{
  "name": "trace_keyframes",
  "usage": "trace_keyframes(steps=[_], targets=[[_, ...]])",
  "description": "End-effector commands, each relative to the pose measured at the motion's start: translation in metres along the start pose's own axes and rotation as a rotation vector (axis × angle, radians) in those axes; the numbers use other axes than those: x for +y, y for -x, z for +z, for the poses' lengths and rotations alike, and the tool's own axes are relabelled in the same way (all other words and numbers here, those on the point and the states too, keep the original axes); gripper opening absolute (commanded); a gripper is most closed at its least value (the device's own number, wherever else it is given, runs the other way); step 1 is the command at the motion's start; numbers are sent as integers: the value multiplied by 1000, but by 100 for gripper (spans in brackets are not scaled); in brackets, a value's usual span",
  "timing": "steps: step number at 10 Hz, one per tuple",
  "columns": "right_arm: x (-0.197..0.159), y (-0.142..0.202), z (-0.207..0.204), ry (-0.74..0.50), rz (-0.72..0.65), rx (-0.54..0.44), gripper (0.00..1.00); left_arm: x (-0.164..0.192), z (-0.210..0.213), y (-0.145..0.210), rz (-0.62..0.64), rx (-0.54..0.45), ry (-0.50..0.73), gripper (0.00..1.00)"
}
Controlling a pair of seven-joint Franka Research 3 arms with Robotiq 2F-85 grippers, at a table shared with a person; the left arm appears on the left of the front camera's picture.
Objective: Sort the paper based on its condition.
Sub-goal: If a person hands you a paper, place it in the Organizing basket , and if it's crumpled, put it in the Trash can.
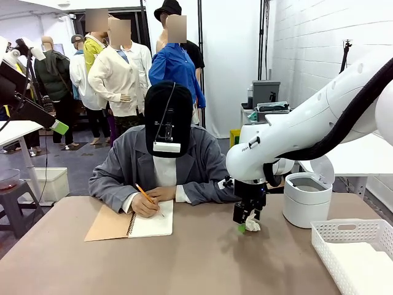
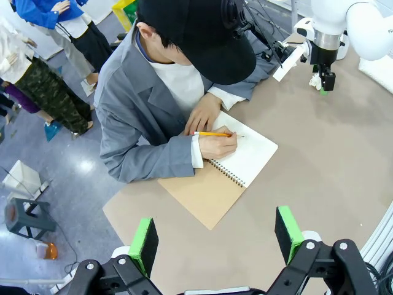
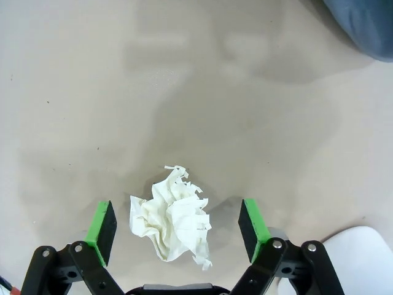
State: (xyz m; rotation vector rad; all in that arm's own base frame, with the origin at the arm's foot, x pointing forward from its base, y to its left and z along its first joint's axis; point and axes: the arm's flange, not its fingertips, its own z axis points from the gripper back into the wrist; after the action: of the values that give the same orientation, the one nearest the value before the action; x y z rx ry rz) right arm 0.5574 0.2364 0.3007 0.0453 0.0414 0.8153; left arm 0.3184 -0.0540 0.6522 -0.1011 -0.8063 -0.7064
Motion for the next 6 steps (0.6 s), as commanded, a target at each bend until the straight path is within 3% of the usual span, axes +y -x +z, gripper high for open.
trace_keyframes(steps=[1,2,4,6], targets=[[0,0,0,-3,-3,2,100,1,0,0,1,-2,-2,100],[0,0,0,0,0,0,94,1,0,0,1,-2,-2,100],[0,0,-1,-14,0,2,59,1,0,0,1,-2,-2,100],[1,0,0,-2,0,1,59,1,0,0,1,-2,-2,100]])
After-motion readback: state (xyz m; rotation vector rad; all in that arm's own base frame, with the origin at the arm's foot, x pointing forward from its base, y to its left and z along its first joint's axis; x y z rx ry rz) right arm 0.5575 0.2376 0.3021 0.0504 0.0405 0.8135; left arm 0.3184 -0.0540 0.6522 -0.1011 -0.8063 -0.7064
